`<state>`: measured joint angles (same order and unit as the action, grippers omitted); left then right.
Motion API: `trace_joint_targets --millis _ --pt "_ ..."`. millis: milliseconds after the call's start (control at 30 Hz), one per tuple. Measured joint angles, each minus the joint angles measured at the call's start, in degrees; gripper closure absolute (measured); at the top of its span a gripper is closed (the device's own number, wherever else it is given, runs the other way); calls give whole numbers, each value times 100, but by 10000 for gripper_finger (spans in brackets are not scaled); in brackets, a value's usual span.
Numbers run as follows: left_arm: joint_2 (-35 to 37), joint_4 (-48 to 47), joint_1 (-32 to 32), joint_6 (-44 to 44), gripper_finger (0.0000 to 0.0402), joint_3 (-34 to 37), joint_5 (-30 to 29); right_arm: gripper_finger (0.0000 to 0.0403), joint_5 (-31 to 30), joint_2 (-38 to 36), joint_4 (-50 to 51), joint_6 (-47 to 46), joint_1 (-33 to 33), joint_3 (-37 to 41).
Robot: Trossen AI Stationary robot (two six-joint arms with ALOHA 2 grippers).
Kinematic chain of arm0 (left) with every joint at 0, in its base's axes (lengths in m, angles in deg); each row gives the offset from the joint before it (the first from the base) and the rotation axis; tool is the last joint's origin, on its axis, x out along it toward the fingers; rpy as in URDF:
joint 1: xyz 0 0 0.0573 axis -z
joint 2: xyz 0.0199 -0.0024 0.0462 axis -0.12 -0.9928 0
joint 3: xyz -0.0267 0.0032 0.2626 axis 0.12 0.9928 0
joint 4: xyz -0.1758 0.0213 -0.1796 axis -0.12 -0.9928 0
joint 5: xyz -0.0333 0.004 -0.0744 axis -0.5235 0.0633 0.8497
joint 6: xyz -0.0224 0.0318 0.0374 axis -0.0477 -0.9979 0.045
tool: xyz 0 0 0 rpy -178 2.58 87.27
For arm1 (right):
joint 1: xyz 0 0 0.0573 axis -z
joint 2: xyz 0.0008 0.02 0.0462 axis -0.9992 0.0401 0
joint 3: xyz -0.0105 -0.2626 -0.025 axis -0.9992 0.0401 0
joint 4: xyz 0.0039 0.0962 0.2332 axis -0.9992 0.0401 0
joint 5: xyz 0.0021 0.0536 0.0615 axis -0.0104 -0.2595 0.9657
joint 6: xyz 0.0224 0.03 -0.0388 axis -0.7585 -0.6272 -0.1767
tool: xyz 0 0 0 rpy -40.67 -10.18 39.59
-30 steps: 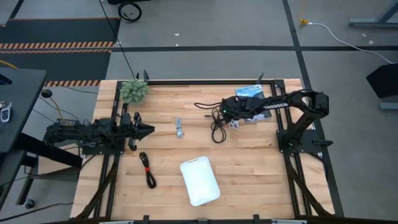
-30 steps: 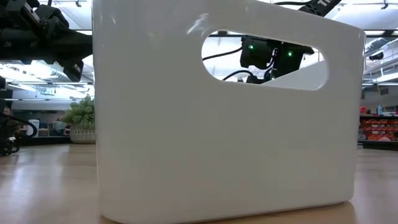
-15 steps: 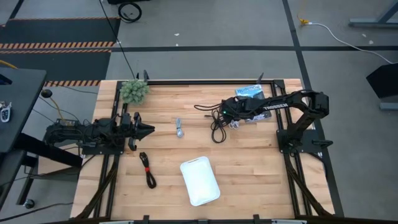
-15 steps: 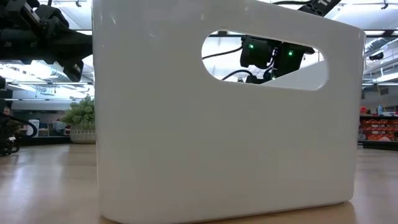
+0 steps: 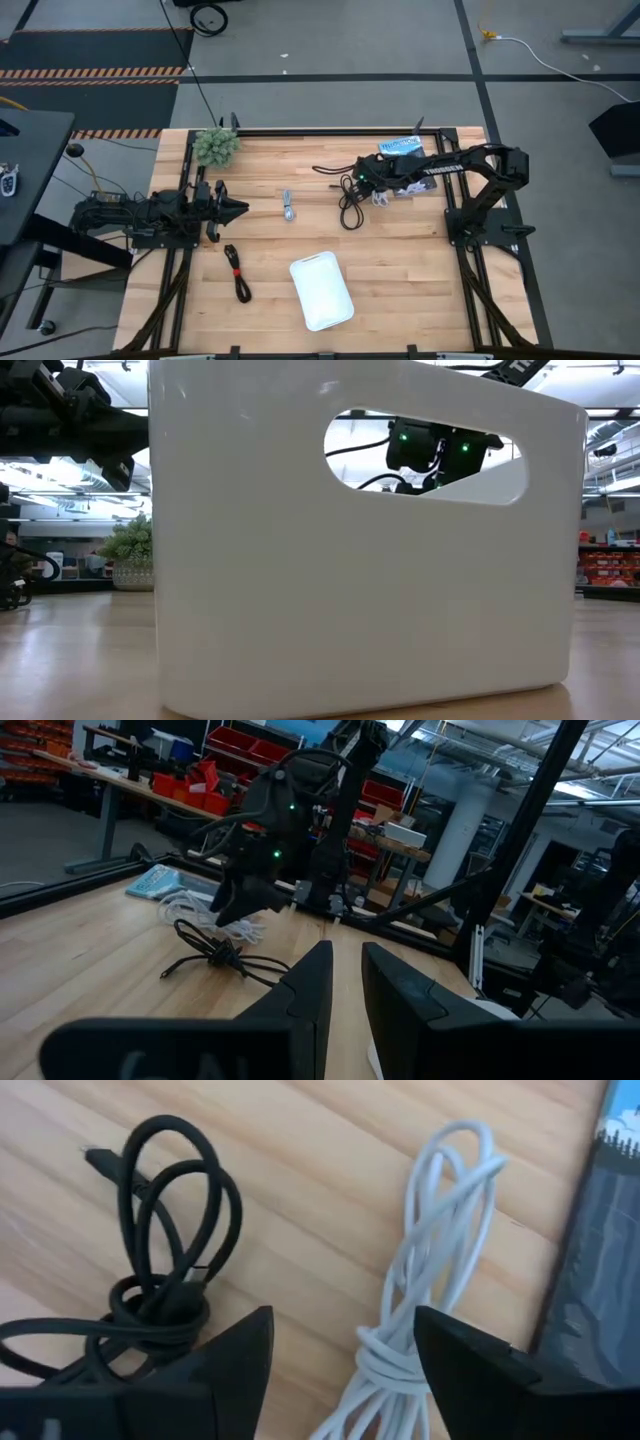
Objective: Pick and place USB-C Cables
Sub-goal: Put the white charger cable into the white bin
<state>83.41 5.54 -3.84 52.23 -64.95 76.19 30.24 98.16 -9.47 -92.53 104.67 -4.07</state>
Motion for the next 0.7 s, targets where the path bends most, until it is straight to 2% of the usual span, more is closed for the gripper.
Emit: trace_joint_targets --millis 267,567,700 --pt "0 0 0 0 335 1 1 110 -321 0 131 -47 -51 0" --pt "0 0 -1 0 335 0 0 126 -575 0 322 -470 -154 161" --pt "0 0 1 0 335 1 0 133 -568 0 -89 -518 -168 445"
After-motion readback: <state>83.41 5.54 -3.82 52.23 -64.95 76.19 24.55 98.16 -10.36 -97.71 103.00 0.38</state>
